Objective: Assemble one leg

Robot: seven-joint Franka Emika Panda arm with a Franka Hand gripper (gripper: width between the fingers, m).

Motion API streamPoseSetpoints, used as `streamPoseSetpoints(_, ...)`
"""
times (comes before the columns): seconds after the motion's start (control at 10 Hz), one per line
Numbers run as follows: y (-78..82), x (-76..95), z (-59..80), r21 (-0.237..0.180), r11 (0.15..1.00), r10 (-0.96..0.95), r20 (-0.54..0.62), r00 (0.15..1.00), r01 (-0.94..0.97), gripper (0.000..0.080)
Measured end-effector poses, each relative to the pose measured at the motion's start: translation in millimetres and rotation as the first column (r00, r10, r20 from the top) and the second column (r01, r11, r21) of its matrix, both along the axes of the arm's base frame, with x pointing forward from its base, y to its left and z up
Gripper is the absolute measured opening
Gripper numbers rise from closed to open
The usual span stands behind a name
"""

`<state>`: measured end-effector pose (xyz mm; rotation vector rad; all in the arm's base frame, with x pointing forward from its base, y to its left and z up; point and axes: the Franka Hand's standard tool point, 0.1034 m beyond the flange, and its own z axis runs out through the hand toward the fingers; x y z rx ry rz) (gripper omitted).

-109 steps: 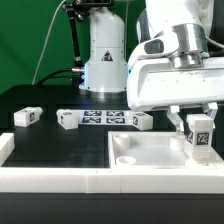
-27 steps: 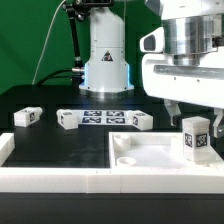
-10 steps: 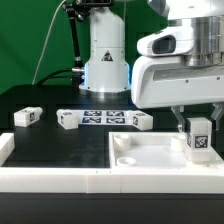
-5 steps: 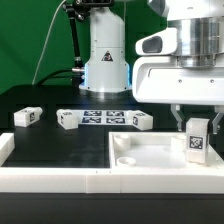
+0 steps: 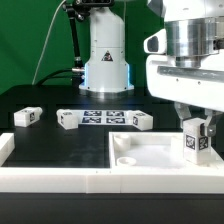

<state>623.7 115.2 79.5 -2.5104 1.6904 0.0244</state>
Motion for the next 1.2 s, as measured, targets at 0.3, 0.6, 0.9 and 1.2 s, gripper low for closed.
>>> streamPoseSetpoints(0.3, 0.3, -0.1, -0.1, 0.019, 0.984, -0.178, -0.022, 0.984, 0.178, 0.0292)
streamPoseSetpoints(0.6, 1.2, -0.3, -0.2, 0.018, 0.993, -0.118, -0.015, 0.993, 0.118, 0.0599)
streamPoseSetpoints(0.9, 1.6, -1.8, -1.1, -0.005, 0.981, 0.194, 0.013, 0.981, -0.194, 0.0647)
streamPoseSetpoints(1.2, 4.5, -3.2, -2.8, -0.048, 0.850, 0.526, 0.031, 0.850, -0.524, 0.0649)
